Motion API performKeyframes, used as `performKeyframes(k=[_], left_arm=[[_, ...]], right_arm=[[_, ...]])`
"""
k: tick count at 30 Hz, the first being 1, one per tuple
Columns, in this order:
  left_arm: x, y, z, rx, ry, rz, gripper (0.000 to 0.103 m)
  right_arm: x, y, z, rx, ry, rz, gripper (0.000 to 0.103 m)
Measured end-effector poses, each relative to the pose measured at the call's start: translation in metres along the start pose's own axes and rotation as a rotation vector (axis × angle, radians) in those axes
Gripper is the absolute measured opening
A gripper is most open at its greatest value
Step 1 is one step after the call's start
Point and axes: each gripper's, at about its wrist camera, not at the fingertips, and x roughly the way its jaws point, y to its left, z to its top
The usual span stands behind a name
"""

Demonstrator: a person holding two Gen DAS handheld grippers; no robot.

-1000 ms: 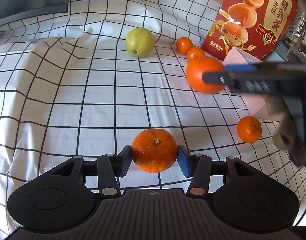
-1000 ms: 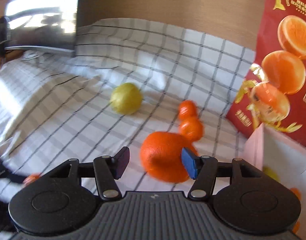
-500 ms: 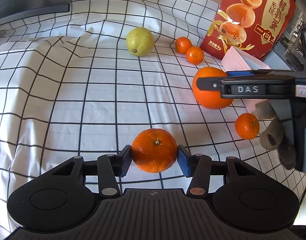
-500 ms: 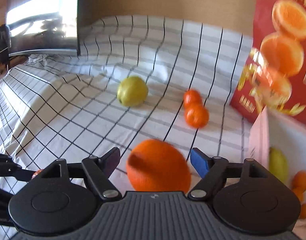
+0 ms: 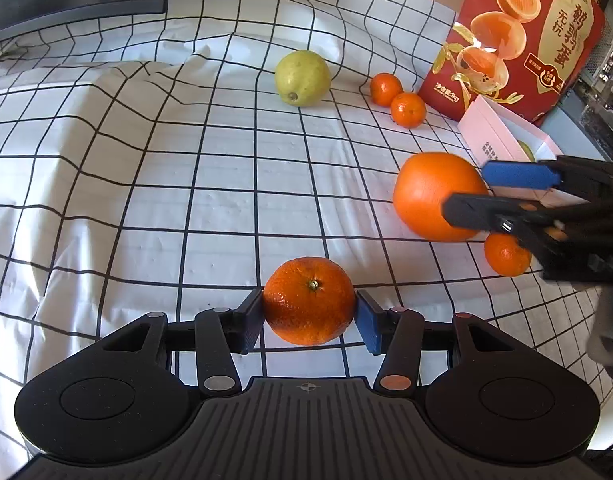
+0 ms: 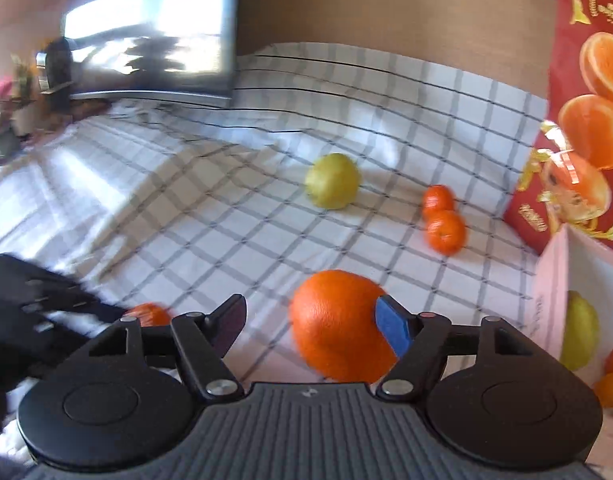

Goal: Organize fruits
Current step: 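Close the right tool on the large orange while the left tool holds its tangerine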

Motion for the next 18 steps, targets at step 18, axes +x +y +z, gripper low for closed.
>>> performKeyframes(k=[18], left_arm=[[-0.001, 0.000, -0.003, 0.016, 0.013, 0.020, 0.054]], right_arm=[[0.038, 0.004, -0.019, 0.027, 0.104, 0.116, 0.081]])
